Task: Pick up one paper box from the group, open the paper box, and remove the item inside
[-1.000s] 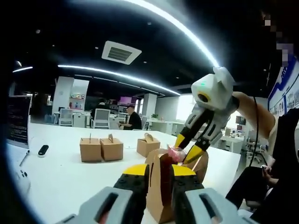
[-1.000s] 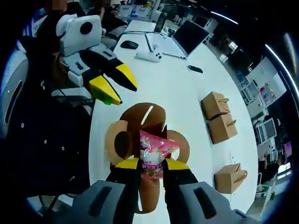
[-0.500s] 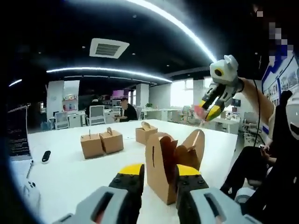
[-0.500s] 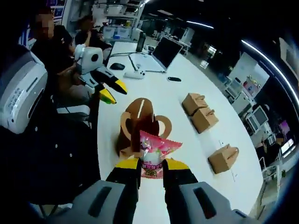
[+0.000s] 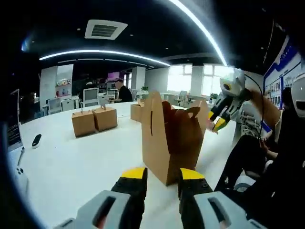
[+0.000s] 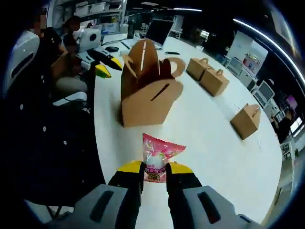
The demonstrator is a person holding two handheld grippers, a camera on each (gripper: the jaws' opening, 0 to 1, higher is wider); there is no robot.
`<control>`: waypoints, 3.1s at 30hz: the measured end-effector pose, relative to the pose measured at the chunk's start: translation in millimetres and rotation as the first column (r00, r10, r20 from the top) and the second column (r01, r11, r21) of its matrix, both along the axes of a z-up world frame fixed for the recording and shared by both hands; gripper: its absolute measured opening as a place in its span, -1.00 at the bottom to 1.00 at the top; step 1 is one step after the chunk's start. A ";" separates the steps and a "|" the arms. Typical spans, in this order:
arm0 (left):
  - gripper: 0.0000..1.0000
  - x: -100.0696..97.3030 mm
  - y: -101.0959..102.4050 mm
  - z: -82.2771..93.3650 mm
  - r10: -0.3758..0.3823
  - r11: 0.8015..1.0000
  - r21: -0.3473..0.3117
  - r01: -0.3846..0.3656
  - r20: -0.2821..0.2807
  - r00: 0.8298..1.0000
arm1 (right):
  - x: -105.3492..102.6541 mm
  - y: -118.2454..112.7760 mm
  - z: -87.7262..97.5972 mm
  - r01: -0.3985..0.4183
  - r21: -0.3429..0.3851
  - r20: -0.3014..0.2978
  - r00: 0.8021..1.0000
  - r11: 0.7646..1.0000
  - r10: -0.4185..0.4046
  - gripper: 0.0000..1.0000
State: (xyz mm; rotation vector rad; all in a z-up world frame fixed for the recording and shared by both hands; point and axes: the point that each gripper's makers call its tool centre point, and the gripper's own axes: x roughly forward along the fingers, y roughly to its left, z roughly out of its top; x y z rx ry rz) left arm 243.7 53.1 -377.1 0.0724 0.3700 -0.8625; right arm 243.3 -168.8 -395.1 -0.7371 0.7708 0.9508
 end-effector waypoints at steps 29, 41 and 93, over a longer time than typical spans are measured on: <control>-0.45 -2.9 -3.6 -15.5 0.002 1.000 0.012 -0.001 -0.028 1.000 | 16.8 40.0 -24.4 -0.070 0.065 0.022 0.997 0.995 0.069 -0.28; -0.37 4.1 -28.7 -20.3 -0.077 0.996 0.050 0.076 0.015 0.997 | -4.6 88.1 13.9 0.024 0.486 0.139 0.985 0.874 -0.104 -0.11; -0.34 169.1 -49.0 -38.3 0.094 0.986 0.131 -0.108 0.106 0.990 | 177.1 100.3 -2.6 0.117 0.486 0.202 0.949 0.866 -0.241 -0.12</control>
